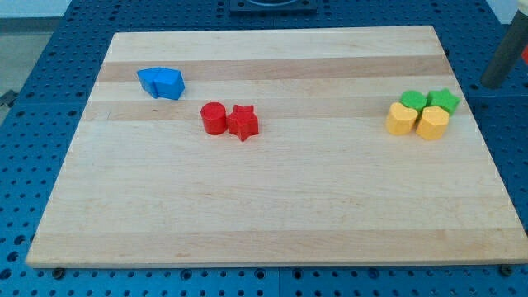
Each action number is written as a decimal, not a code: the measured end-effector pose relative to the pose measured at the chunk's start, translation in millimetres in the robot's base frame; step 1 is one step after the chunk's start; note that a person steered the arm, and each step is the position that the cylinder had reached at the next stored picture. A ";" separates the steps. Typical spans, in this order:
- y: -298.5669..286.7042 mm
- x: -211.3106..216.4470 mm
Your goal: Locate your arm at the center right of the board
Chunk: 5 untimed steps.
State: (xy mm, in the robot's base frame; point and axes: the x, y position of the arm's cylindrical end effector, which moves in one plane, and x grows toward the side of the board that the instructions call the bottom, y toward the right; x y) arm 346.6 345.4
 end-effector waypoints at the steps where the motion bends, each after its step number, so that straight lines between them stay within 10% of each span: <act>1: -0.1 0.0; 5: -12.1 105.3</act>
